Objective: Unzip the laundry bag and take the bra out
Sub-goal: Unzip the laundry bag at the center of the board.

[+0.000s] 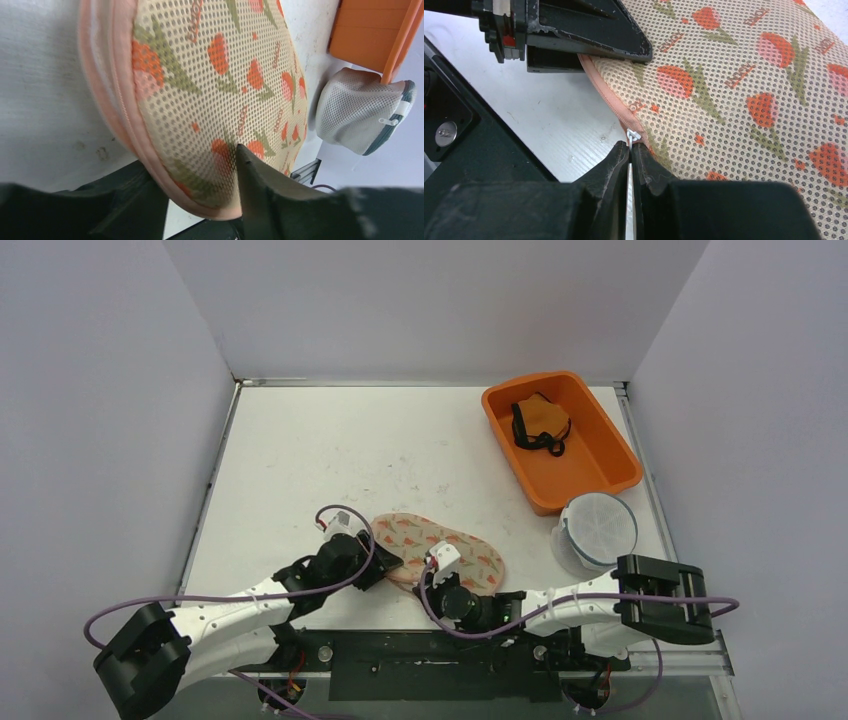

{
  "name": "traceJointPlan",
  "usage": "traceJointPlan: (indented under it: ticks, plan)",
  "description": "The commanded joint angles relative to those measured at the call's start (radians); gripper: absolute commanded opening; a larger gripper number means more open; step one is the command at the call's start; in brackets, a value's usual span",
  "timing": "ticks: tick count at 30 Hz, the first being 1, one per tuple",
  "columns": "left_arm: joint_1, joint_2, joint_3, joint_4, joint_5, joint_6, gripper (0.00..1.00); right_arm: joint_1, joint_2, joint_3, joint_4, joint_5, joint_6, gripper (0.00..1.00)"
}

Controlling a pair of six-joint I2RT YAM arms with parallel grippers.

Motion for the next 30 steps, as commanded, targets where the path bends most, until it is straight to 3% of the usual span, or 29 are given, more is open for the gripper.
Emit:
traceJointPlan:
  ticks: [1, 11, 30]
  plan:
    - [0.016, -0.017, 0.040, 0.005, -0.079, 0.014, 0.41, 0.015, -0.066, -0.023, -0.001, 0.014, 0.025, 0.05]
    - [0.038, -0.084, 0.038, -0.108, -0.155, 0.013, 0.00, 0.020, -0.155, -0.059, -0.069, 0.033, 0.049, 0.05]
    - [0.131, -0.209, 0.031, -0.242, -0.196, 0.036, 0.00, 0.021, -0.331, -0.106, -0.227, 0.072, 0.097, 0.05]
